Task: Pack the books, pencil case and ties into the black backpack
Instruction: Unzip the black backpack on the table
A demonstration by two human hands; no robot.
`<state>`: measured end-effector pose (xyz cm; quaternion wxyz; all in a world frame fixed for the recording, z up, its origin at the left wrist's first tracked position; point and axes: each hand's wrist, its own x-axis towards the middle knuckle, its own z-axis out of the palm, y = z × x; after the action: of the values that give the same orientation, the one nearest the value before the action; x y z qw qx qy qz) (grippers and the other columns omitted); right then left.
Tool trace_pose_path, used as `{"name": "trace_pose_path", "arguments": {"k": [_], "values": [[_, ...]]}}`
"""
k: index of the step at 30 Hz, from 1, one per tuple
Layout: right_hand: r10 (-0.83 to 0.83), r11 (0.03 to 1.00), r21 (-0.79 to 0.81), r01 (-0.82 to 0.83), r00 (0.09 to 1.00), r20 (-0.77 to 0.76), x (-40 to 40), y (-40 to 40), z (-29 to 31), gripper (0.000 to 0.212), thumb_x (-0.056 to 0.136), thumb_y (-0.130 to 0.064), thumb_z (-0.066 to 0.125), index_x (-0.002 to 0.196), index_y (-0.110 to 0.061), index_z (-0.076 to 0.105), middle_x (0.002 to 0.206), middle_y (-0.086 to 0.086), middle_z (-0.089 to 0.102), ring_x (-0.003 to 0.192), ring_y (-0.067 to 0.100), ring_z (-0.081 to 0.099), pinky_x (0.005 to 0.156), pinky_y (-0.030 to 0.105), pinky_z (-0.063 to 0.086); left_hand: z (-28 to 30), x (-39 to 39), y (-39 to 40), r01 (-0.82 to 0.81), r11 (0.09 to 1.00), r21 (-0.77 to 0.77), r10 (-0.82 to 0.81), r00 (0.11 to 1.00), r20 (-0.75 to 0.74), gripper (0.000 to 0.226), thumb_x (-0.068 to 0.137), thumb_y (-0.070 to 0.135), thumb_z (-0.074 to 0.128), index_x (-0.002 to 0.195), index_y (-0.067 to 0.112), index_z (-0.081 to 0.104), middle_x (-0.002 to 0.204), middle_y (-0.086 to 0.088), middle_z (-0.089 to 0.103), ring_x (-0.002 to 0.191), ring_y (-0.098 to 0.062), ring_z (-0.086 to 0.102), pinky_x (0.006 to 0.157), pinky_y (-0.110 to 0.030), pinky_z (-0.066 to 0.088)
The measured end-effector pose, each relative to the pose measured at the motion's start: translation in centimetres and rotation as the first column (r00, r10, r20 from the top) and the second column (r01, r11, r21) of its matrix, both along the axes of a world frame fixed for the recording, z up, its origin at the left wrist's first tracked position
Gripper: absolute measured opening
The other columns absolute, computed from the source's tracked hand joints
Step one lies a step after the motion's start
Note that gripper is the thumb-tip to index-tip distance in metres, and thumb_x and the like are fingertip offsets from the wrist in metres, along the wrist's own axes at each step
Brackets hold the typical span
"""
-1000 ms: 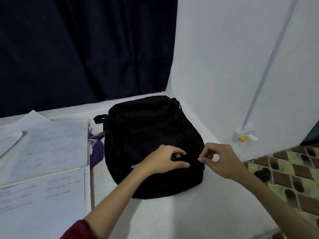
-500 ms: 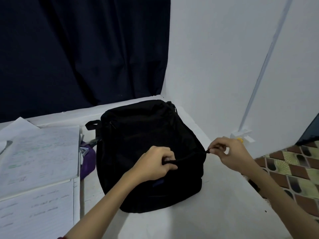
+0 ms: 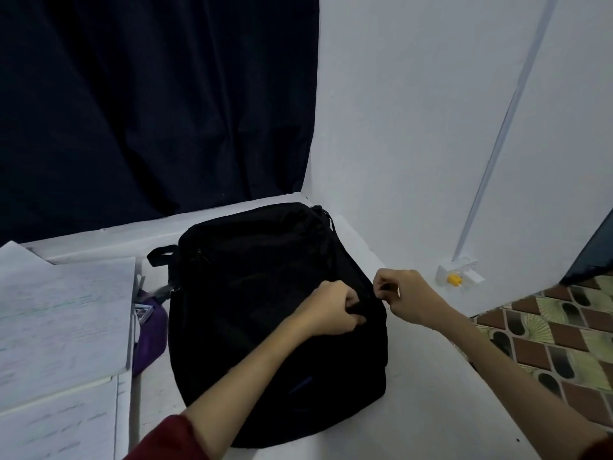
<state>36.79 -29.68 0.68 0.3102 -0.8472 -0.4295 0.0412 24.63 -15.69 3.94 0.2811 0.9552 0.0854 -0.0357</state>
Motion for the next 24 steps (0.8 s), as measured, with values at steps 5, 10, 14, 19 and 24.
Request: {"name": "trace_pose_path", "arguments": {"k": [5,10,14,19,24], "values": [[-0.116,0.993,0.023,0.118,0.990,-0.074,3.1,2.5,1.1,0.030,0.081,0.009,0.052,0.068,-0.019,0.055,0.063,0.003,0.060,0.062,0.018,0.051,0.058,0.022,0.039,4.3,-1.7,3.4,0.091,0.994,-0.066,-0.070,0.959,0.274,0.043,0.079,0.007,0.071,0.056,0.030,0.043,0.054,0.012,0.046,0.056,0.002,0.043,0.061,-0.014,0.035],[-0.171,0.984,0.033,0.173,0.984,-0.043,6.2,9.2,2.9,0.012,0.085,-0.002,0.057,0.079,-0.011,0.063,0.077,0.007,0.066,0.072,0.022,0.053,0.062,0.024,0.033,10.2,-2.4,6.3,0.130,0.991,0.026,-0.131,0.937,0.325,0.038,0.082,0.009,0.070,0.059,0.030,0.049,0.057,0.015,0.050,0.061,0.002,0.048,0.065,-0.016,0.039],[-0.249,0.967,0.039,0.251,0.968,-0.042,8.1,12.7,2.8,0.010,0.085,-0.003,0.055,0.086,-0.003,0.065,0.088,0.014,0.069,0.087,0.032,0.059,0.064,0.025,0.032,13.0,-2.8,7.6,0.127,0.989,0.076,-0.145,0.935,0.324,0.031,0.084,0.011,0.068,0.063,0.028,0.053,0.061,0.020,0.053,0.062,0.001,0.050,0.065,-0.015,0.039],[-0.286,0.956,0.046,0.290,0.955,-0.084,8.5,14.8,2.2,0.011,0.088,-0.006,0.055,0.087,-0.003,0.066,0.088,0.013,0.068,0.091,0.034,0.058,0.064,0.025,0.027,12.5,-2.7,7.3,0.140,0.987,0.076,-0.158,0.935,0.318,0.024,0.083,0.007,0.068,0.065,0.018,0.055,0.060,0.011,0.049,0.060,-0.001,0.046,0.063,-0.015,0.037],[-0.234,0.971,0.012,0.238,0.965,-0.121,8.2,12.3,2.1,0.011,0.085,-0.009,0.064,0.084,-0.003,0.073,0.073,0.008,0.064,0.079,0.025,0.056,0.069,0.024,0.036,9.1,-1.8,7.9,0.103,0.995,-0.017,-0.096,0.965,0.245,0.036,0.082,0.011,0.071,0.059,0.031,0.050,0.058,0.013,0.051,0.060,0.002,0.047,0.065,-0.014,0.038]]}}
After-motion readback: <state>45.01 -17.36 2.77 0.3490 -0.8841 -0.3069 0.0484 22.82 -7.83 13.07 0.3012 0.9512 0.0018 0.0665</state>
